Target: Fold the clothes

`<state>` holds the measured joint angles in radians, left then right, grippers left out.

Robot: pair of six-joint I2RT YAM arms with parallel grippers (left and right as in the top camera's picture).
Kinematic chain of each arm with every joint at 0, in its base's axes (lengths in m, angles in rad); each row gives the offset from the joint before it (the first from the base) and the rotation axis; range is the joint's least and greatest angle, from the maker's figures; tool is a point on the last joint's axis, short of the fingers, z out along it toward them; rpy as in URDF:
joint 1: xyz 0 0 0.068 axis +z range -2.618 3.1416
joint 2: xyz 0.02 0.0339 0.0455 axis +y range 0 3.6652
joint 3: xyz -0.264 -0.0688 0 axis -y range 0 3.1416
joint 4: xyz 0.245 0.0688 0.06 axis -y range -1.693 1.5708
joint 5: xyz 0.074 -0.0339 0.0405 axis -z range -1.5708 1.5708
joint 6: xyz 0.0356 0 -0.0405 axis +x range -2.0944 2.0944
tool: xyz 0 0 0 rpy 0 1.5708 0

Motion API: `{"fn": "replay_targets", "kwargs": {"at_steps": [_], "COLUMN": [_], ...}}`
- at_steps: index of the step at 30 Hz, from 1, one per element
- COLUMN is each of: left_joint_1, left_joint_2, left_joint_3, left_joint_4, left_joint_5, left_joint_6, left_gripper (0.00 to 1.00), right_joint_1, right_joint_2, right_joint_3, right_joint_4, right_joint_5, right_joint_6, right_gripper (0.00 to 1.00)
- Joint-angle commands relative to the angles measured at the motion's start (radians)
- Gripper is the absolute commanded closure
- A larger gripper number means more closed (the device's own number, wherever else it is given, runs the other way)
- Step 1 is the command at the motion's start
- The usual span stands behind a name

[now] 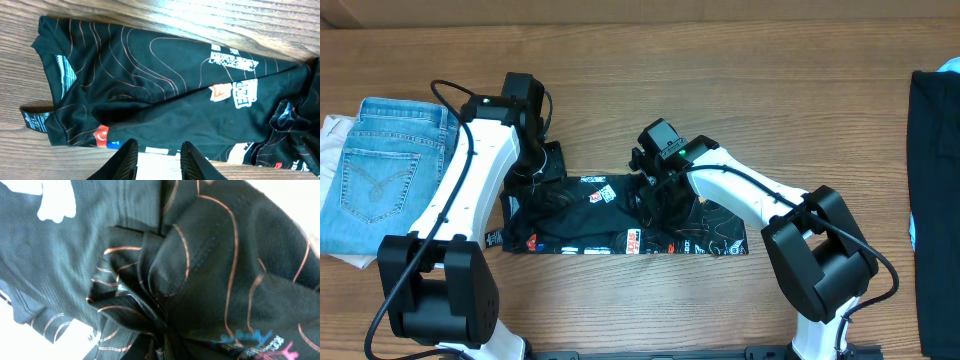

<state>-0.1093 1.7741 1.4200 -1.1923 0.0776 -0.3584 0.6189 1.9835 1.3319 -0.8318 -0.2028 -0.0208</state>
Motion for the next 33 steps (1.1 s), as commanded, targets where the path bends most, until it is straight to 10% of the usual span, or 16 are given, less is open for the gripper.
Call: {"fn": "replay_targets", "kwargs": {"at_steps": [1, 10, 22, 33], "left_joint_1": [-0.002, -0.002, -0.002, -0.001], "left_joint_2": [-0.003, -0.003, -0.003, -0.003], "left_joint_3": [0.006, 0.006, 0.006, 0.006], "left_joint_4": [0.004, 0.022, 0.02, 0.02], "left_joint_5": [-0.008, -0.007, -0.007, -0.007], "left_joint_6": [0.023, 0.022, 0.022, 0.022], "left_gripper": [0.68, 0.68, 0.68, 0.68], "right_joint_1": [0.003, 0.003, -0.057, -0.111], "right_joint_2": [-0.027, -0.076, -0.148, -0.139], "right_joint_3": [0.035, 0.044, 0.045, -0.032], "right_joint_4": [-0.043, -0.124, -0.146, -0.15], "right_joint_5": [-0.021, -0.312, 0.162, 0.175], "right_joint_6": [0.021, -0.011, 0.146, 0.145], "right_gripper": [0.94, 0.72, 0.68, 0.59]}}
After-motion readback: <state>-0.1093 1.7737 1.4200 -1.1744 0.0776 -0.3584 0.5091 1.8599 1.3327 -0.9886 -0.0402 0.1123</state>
